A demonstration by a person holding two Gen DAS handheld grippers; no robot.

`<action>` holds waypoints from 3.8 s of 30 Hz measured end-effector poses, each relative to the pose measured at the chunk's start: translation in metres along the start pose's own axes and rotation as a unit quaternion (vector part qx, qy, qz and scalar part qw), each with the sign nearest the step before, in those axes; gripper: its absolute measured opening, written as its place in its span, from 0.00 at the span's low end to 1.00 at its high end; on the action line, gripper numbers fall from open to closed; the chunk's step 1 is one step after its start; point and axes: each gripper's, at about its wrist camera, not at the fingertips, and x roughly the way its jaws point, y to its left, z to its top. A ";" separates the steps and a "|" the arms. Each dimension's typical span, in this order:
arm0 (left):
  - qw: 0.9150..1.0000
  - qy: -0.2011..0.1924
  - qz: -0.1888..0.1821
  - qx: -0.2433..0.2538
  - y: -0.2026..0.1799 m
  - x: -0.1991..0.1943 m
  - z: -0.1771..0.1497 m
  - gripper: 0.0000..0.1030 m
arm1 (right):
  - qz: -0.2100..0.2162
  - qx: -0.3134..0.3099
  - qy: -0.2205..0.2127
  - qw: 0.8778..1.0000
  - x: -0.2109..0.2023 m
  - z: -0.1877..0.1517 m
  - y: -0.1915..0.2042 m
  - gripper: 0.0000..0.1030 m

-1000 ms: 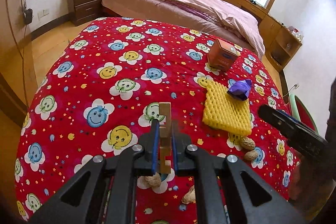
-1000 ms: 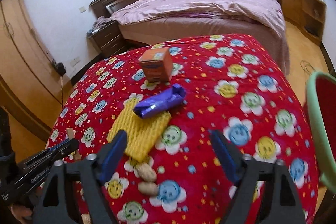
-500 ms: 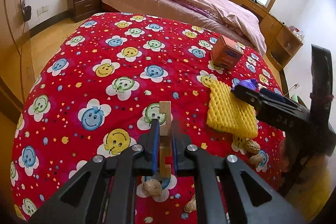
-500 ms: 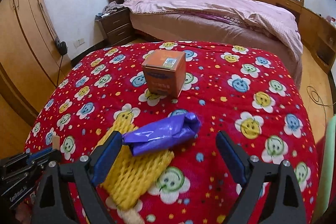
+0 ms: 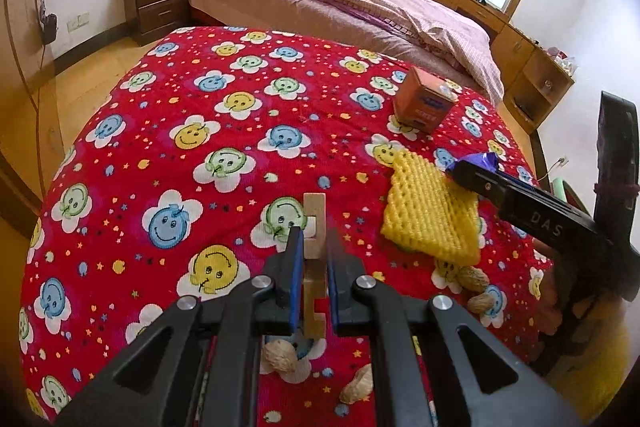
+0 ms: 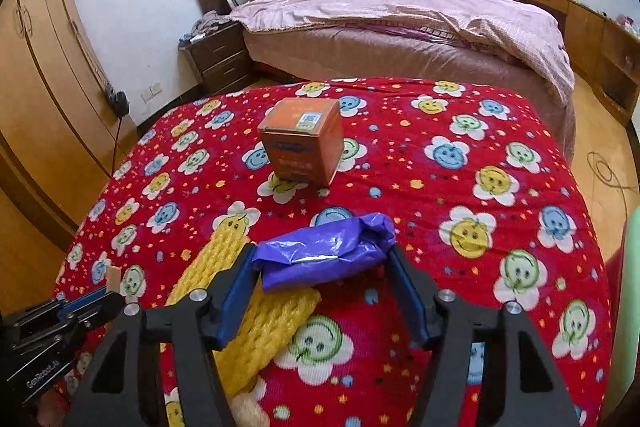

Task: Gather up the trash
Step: 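Grasp the wooden stick with the left tool while the right tool grasps the purple wrapper, then carry the wooden stick and purple wrapper over the red bucket, then open both tools to drop the stick and wrapper into the bucket, then move both tools back over the bedspread toward the yellow foam net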

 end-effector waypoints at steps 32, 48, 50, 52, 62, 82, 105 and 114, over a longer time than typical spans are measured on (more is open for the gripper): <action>0.993 -0.043 -0.070 0.084 -0.086 -0.052 0.001 0.10 | -0.020 0.115 -0.101 0.988 -0.148 -0.054 -0.062 0.64; 0.974 -0.046 -0.144 0.171 -0.186 -0.050 0.005 0.10 | -0.078 0.185 -0.134 0.970 -0.196 -0.083 -0.129 0.64; 0.971 -0.045 -0.152 0.178 -0.197 -0.048 0.006 0.10 | -0.085 0.194 -0.138 0.968 -0.200 -0.086 -0.138 0.64; 0.968 -0.045 -0.160 0.186 -0.209 -0.046 0.005 0.10 | -0.093 0.204 -0.142 0.964 -0.204 -0.090 -0.148 0.64; 0.956 -0.028 -0.193 0.219 -0.267 -0.026 -0.001 0.10 | -0.126 0.248 -0.148 0.949 -0.214 -0.108 -0.193 0.64; 0.935 0.023 -0.242 0.258 -0.346 0.024 -0.021 0.10 | -0.164 0.292 -0.140 0.932 -0.209 -0.132 -0.249 0.68; 0.953 0.030 -0.207 0.220 -0.310 0.021 -0.016 0.28 | -0.158 0.292 -0.152 0.931 -0.210 -0.134 -0.240 0.76; 0.966 0.016 -0.176 0.190 -0.265 0.005 -0.010 0.29 | -0.142 0.269 -0.152 0.940 -0.212 -0.126 -0.209 0.76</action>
